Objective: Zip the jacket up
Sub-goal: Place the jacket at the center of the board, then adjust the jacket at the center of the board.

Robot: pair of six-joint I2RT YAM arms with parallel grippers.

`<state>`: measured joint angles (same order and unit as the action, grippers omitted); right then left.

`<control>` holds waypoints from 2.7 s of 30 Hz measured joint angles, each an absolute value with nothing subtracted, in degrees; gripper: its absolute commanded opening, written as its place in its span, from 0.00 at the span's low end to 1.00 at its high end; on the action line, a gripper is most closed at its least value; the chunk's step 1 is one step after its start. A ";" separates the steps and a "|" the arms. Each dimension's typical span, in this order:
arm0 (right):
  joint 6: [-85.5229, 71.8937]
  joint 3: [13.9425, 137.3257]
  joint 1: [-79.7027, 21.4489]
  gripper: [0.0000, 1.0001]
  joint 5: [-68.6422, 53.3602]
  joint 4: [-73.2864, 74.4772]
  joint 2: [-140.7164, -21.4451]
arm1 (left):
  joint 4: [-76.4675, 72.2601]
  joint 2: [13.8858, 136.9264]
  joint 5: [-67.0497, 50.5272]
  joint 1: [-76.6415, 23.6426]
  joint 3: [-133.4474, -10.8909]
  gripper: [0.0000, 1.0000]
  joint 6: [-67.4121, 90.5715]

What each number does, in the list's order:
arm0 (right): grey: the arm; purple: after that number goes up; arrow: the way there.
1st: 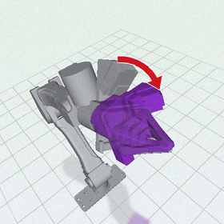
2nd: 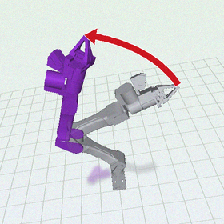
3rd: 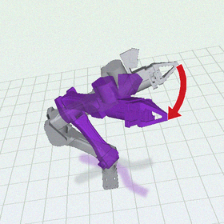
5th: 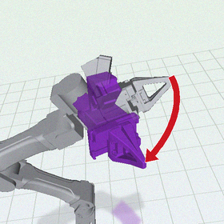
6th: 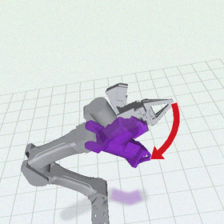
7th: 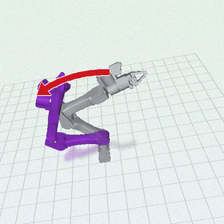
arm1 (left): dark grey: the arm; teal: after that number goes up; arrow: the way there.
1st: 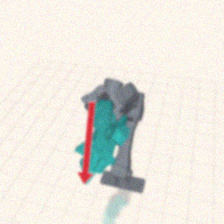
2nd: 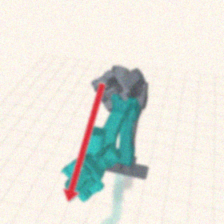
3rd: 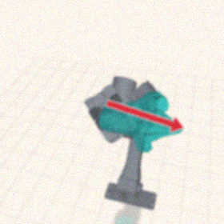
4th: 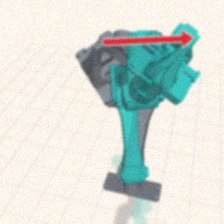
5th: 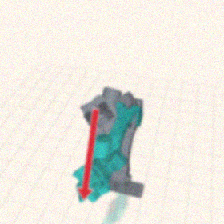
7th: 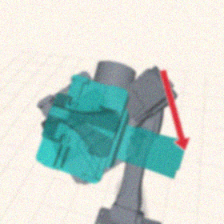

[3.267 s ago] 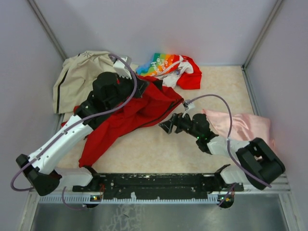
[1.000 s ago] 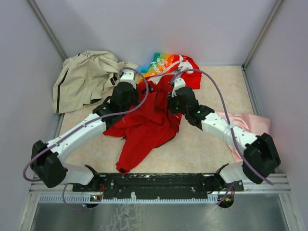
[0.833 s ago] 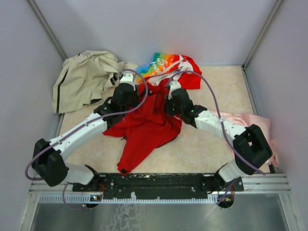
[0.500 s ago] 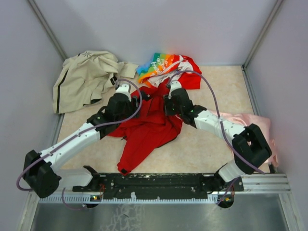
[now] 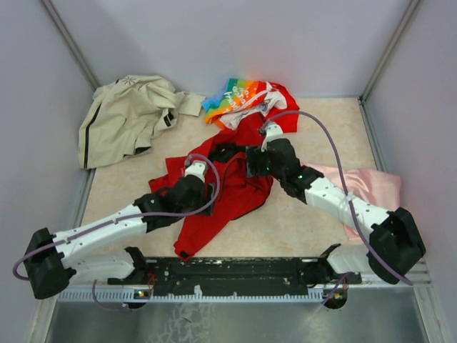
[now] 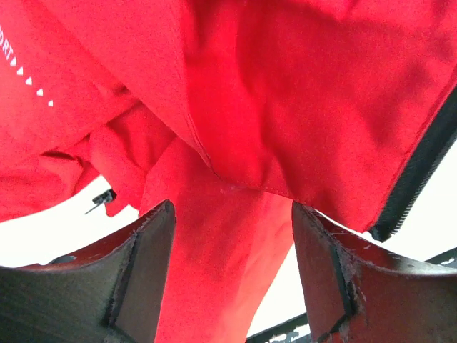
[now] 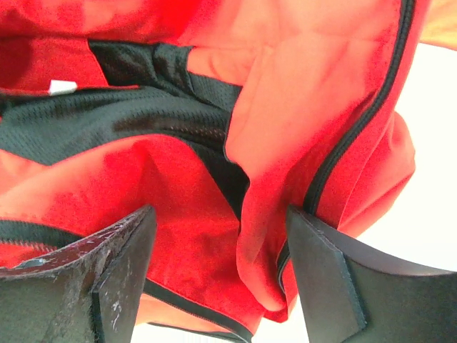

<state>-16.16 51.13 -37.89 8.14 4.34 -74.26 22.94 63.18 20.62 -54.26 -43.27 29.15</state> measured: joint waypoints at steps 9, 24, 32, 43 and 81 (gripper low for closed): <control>-17.06 45.36 -38.13 0.76 9.96 6.20 -67.55 | 26.22 56.40 24.75 -55.90 -42.15 0.82 31.97; -17.80 38.57 -38.15 0.81 9.43 7.46 -58.22 | 24.77 60.31 22.74 -57.63 -37.10 0.82 33.30; -20.01 30.55 -38.15 0.82 7.20 6.85 -53.74 | 23.31 65.98 25.10 -57.67 -36.62 0.68 34.28; -23.11 21.98 -38.15 0.83 3.38 -3.44 -58.89 | 22.09 64.16 28.18 -57.67 -36.42 0.24 34.68; -16.27 44.66 -38.48 0.00 14.39 16.51 -52.21 | 25.63 49.58 48.03 -50.35 -53.23 0.00 24.29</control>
